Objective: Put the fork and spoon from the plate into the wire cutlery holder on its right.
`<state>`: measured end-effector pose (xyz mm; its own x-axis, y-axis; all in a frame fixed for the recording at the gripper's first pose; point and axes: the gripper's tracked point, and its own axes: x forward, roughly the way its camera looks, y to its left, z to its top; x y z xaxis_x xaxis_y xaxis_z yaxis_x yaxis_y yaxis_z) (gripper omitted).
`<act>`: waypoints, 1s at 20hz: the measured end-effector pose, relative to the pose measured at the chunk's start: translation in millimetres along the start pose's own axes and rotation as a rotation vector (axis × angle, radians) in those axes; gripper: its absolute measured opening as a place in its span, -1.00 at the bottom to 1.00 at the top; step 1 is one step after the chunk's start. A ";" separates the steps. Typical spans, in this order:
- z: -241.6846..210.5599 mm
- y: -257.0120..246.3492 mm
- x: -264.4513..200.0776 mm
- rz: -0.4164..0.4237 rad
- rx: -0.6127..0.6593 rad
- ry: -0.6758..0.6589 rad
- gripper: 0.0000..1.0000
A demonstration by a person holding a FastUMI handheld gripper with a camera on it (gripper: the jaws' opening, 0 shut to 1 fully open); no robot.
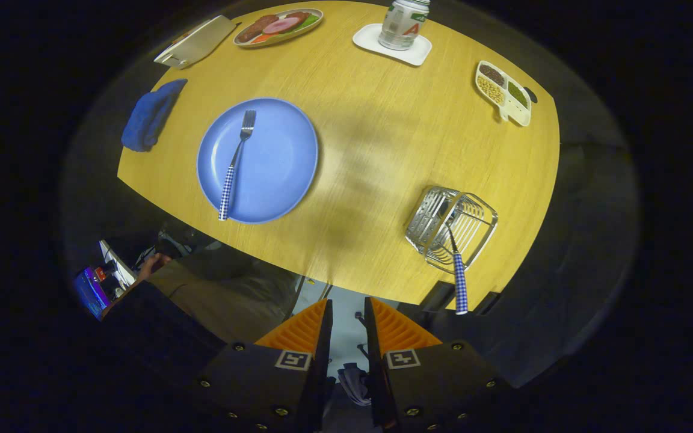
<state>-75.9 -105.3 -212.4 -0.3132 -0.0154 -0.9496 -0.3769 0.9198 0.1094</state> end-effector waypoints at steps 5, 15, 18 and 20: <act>13.4 41.5 12.9 0.037 -0.043 -0.026 -0.39; 68.2 107.3 34.4 0.093 -0.048 -0.085 -0.39; 85.0 121.3 48.8 0.093 -0.035 -0.084 -0.39; 92.3 129.9 57.0 0.099 -0.028 -0.079 -0.39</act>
<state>-62.3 49.5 -279.5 -0.2806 0.1074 -0.9538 -0.3717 0.9040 0.2111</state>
